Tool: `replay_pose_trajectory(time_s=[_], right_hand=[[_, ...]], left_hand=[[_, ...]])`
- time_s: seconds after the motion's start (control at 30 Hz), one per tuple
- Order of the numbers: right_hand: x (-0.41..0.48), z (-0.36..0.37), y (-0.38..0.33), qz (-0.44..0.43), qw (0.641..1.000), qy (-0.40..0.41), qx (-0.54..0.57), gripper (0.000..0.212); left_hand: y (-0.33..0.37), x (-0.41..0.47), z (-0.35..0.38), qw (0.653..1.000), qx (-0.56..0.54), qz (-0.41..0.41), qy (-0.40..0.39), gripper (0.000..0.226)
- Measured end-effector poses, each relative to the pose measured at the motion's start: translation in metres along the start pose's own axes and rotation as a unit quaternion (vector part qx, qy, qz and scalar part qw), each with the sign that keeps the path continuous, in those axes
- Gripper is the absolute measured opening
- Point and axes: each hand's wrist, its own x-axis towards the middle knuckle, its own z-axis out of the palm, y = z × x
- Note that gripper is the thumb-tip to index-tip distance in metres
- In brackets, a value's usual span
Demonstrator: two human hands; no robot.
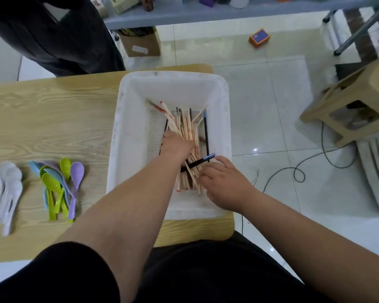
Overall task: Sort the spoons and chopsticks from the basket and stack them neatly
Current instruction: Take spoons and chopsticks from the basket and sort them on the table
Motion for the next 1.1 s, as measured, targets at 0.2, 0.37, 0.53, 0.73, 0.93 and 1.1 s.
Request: replay_pose_trajectory(time_s=[0.2,0.37,0.53,0.73,0.93,1.1], right_hand=[[-0.003,-0.007,0.016,-0.023,1.0,-0.012,-0.005,0.042],[-0.003,-0.008,0.024,-0.034,0.999,0.018,-0.012,0.034],[-0.001,-0.007,0.024,-0.04,0.999,0.017,-0.009,0.024],[0.002,-0.008,0.022,-0.03,1.0,-0.005,0.002,0.035],[0.001,-0.009,0.02,-0.017,1.0,0.026,0.0,0.034],[0.004,-0.014,0.017,-0.023,0.999,0.017,0.016,0.033]], left_hand=[[-0.028,0.004,-0.005,0.981,-0.179,0.045,-0.067,0.038],[-0.046,-0.004,-0.02,0.957,-0.273,0.032,-0.093,0.018],[-0.052,-0.009,-0.032,0.946,-0.313,0.036,-0.073,0.027],[-0.055,-0.017,-0.045,0.946,-0.315,0.046,-0.059,0.036],[-0.057,-0.026,-0.059,0.935,-0.344,0.059,-0.057,0.017],[-0.052,-0.039,-0.075,0.943,-0.312,0.111,-0.014,0.029]])
